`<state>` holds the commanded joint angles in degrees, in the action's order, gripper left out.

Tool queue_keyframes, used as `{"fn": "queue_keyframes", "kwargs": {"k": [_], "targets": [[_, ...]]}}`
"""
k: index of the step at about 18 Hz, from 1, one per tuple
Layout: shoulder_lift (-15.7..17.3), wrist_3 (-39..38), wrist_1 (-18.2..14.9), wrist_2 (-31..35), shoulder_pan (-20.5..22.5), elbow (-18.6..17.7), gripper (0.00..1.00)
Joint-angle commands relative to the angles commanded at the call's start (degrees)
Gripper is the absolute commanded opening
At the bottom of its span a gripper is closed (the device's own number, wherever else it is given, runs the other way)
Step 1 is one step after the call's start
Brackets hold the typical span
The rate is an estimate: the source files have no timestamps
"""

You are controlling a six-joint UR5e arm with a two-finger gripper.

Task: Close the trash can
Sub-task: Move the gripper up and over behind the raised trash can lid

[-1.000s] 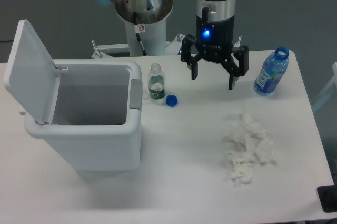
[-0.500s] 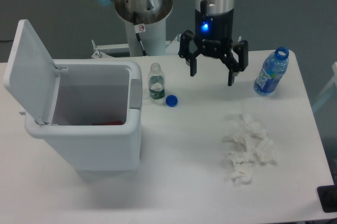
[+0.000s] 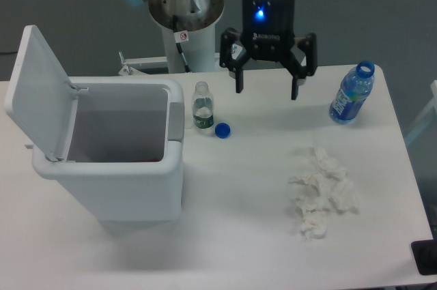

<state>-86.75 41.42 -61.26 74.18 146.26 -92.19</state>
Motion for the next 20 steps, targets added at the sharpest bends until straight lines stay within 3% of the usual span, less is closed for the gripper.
{"fn": "queue_keyframes", "kwargs": {"k": [3,6,10,13,20], "targets": [[1.23,-9.93,0.52,0.09,-2.03,-0.44,1.0],[2.02,-12.24,2.8,0.0,-3.08,-0.36,1.0],[2.9,-19.96,2.9,-2.98,-4.93,0.43,1.0],[3.17,-22.26,2.9,-5.09,-5.98,0.52,1.0],[3.17,-27.08,2.9,-7.03,-12.75,0.61,1.0]]}}
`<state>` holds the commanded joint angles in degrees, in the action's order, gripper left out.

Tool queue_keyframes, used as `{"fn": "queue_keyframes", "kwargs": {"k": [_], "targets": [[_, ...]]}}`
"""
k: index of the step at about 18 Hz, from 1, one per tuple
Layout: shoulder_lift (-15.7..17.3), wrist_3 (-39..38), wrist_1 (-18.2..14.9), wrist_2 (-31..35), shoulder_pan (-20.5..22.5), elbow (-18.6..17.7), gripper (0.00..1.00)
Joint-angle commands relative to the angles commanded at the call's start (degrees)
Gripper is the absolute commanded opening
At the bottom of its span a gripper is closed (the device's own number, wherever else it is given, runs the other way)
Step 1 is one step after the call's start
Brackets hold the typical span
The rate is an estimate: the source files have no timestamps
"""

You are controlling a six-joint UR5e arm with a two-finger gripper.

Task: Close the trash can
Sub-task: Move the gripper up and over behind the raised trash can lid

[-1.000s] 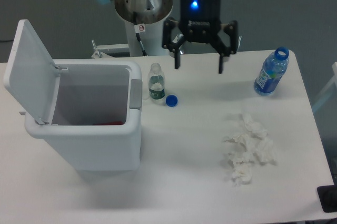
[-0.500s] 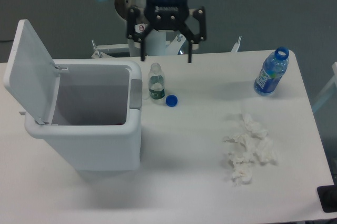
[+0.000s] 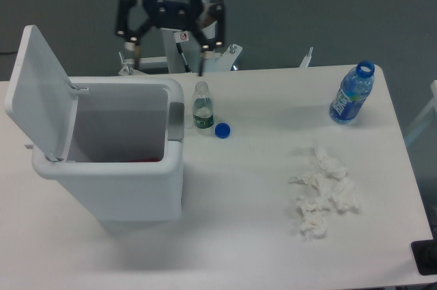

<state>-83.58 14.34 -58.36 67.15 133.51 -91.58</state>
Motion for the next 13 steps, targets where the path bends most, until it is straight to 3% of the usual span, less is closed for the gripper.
{"fn": "queue_keyframes", "kwargs": {"k": [7,13], "targets": [[3.43,-4.66,-0.09,-5.89,-0.27,0.88,1.0],[3.43,-6.87,-0.09,-13.35,-3.51,1.14,1.0]]}}
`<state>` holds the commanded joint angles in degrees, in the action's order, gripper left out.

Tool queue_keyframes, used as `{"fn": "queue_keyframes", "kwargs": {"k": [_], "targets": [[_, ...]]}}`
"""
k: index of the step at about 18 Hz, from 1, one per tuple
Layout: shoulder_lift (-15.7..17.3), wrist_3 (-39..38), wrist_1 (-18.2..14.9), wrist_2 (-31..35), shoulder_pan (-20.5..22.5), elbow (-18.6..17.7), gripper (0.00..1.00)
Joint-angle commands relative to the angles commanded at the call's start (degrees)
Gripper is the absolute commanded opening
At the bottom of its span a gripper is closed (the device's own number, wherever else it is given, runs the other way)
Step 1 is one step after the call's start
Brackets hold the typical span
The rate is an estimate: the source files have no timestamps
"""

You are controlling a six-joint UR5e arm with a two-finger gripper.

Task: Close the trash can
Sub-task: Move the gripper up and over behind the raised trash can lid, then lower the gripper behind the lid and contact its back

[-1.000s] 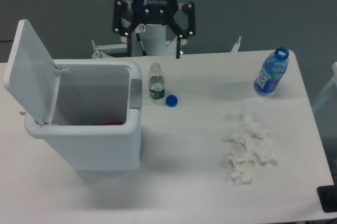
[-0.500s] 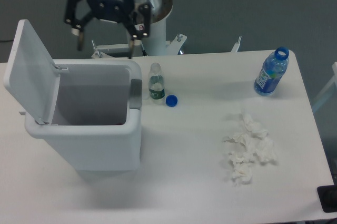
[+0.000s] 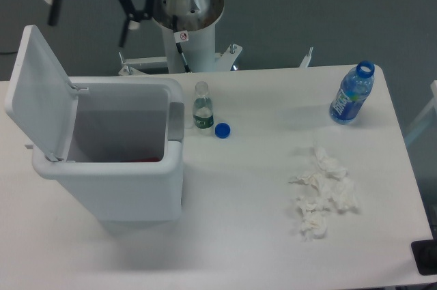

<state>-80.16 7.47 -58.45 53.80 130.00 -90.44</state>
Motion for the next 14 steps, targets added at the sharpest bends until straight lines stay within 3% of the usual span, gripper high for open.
{"fn": "queue_keyframes", "kwargs": {"k": [6,14], "targets": [[0.0,-0.87,0.09,-5.89,-3.96,-0.17,1.0],[-1.49,-0.7,0.53,-8.18,-9.76,-0.09,1.0]]}}
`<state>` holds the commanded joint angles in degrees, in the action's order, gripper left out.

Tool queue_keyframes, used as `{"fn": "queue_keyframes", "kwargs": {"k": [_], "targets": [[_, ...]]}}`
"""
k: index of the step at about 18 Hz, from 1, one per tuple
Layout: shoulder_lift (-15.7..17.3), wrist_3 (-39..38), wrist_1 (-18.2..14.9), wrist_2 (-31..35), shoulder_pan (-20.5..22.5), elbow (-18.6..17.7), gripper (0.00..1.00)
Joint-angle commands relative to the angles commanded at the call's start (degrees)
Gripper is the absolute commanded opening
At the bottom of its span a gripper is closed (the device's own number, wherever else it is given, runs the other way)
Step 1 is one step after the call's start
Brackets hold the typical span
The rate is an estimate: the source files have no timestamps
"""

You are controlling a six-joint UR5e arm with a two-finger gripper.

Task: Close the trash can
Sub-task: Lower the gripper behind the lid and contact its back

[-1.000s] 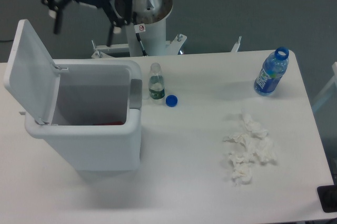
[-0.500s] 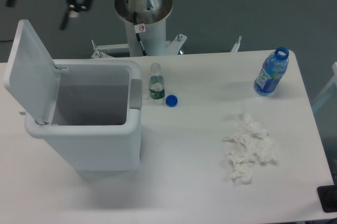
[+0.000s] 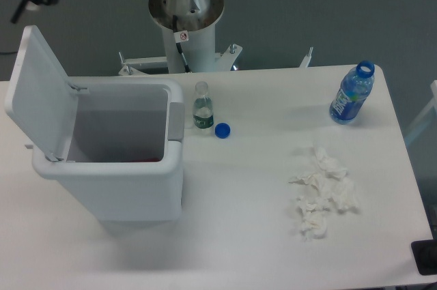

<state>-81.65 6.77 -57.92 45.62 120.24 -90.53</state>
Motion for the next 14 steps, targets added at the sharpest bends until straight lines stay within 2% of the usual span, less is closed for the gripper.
{"fn": "queue_keyframes", "kwargs": {"k": [8,14], "targets": [[-3.78,1.49,2.02,-0.27,-3.78,0.09,1.0],[-5.28,1.49,2.29,-0.09,-4.22,-0.17,1.0]]}}
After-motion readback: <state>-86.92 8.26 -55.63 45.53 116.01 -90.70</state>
